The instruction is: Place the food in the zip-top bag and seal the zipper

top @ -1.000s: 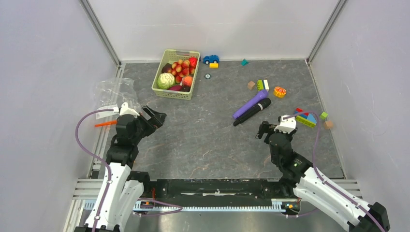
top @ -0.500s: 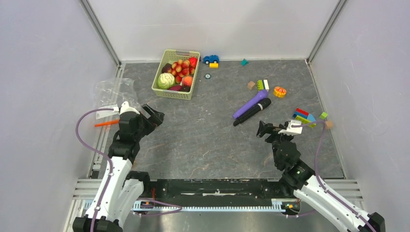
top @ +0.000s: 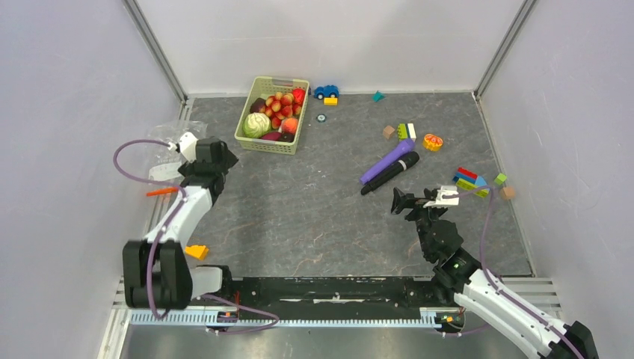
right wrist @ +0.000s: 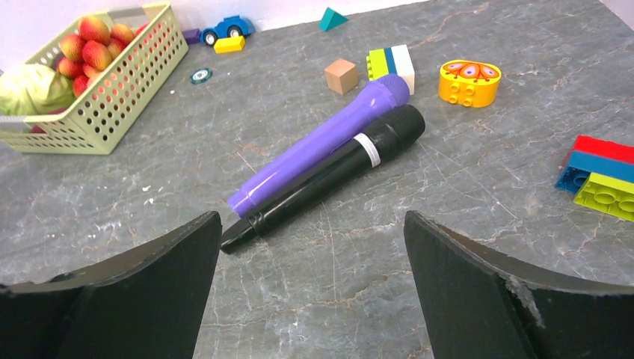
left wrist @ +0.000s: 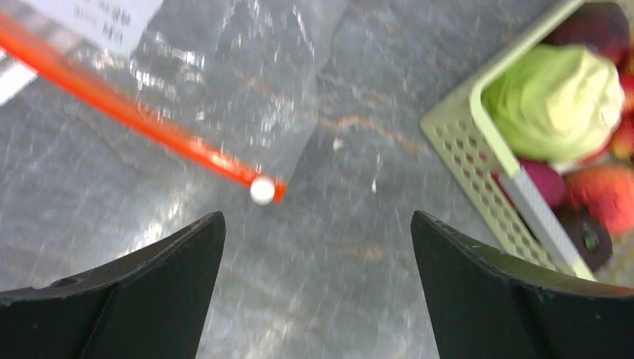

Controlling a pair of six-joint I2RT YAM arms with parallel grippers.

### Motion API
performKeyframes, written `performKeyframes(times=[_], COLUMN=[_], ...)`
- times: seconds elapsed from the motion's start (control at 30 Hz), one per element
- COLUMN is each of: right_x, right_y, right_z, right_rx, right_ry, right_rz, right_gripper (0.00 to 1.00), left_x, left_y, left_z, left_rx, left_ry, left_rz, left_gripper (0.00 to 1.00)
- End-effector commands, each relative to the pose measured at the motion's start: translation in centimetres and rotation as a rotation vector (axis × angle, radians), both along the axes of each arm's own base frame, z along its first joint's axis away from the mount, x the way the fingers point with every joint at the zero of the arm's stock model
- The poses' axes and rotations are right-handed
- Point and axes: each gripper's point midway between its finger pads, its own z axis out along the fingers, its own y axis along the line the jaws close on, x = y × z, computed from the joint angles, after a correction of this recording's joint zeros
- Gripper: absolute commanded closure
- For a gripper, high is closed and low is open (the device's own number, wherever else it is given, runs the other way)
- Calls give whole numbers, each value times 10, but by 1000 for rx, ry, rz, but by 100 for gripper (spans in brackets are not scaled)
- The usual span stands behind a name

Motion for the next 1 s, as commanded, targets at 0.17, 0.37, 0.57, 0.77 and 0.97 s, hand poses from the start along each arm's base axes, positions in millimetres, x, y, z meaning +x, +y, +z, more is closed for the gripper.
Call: performKeyframes(times=[0.17, 0.37, 0.57, 0.77, 0.97], right_x=[6, 7, 8, 7, 4], right_y=[10, 15, 24, 27, 25], right_z=[7, 6, 6, 8, 11], right_rx=[-32, -18, -4, 17, 37], right_ry=[-10, -26, -20, -23, -35], right_rz=[33, 57, 90, 104, 105], right_gripper=[2, 2, 2, 2, 2], left_x=[78, 92, 106, 100, 100], left_y=[70, 93, 90, 99, 94], left_z=[27, 3, -32, -51, -56], left_rx=[213, 202, 139, 169, 151], left_ry=[-21, 39, 135, 244, 241], left_rz=[203, 176, 105, 129, 106], left_gripper=[0, 0, 0, 10, 51])
